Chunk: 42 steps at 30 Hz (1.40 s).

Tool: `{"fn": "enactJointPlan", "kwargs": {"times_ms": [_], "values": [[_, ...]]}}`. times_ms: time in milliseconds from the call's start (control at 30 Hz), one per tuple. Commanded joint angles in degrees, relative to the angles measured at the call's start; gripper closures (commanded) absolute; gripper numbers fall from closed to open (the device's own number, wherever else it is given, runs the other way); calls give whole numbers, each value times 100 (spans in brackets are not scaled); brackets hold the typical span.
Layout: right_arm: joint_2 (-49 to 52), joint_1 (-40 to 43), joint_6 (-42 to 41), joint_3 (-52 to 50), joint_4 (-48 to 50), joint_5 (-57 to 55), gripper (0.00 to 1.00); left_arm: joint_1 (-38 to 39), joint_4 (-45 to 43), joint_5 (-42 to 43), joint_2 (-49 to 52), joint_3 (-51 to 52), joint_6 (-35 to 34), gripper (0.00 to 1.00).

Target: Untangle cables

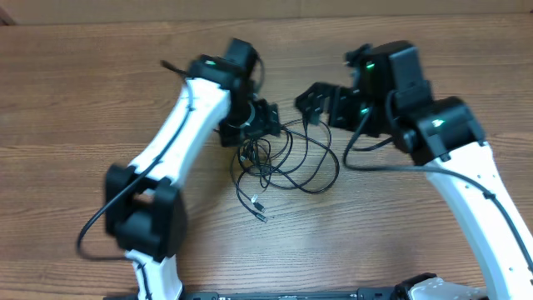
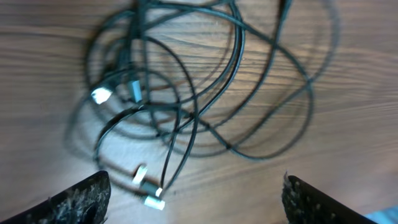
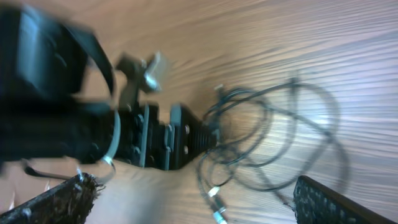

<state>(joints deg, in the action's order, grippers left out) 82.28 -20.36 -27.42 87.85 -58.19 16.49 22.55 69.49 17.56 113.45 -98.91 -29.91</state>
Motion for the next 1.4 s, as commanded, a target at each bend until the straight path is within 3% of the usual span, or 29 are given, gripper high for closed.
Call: {"fn": "enactJointPlan", "kwargs": {"times_ms": [0,100,167,300,367,467,700,867,967,1133,1367], "values": [[-72,651,-258,63,-186,-205,0,203,-234,-144,651,35,-188,16],[-72,1117,-201,61,-570,-122,0,225,-562,-146,1169,35,-476,23],[-72,1198,28,61,-728,-122,0,223,-774,-149,1370,35,-483,39],[-72,1209,332,61,-925,-125,0,223,-1185,-179,1567,35,-481,85],[-70,1207,367,61,-970,-122,0,223,-1290,-229,1561,28,-481,96],[-70,1207,369,50,-1016,-125,0,212,-1228,-308,1519,-68,-404,96],[-59,1207,369,-111,-1049,-125,0,146,-146,197,990,-1156,-157,96],[59,1207,369,-229,-970,-96,0,155,-260,1237,101,-2035,535,96],[199,1207,372,-229,-916,87,0,160,-437,1322,-389,-2271,468,96],[485,1207,1110,-229,-354,1609,0,160,-645,1449,-1154,-2302,-26,96],[627,1207,647,-229,763,2953,0,162,-638,2142,-1239,-2297,-55,96]]}}
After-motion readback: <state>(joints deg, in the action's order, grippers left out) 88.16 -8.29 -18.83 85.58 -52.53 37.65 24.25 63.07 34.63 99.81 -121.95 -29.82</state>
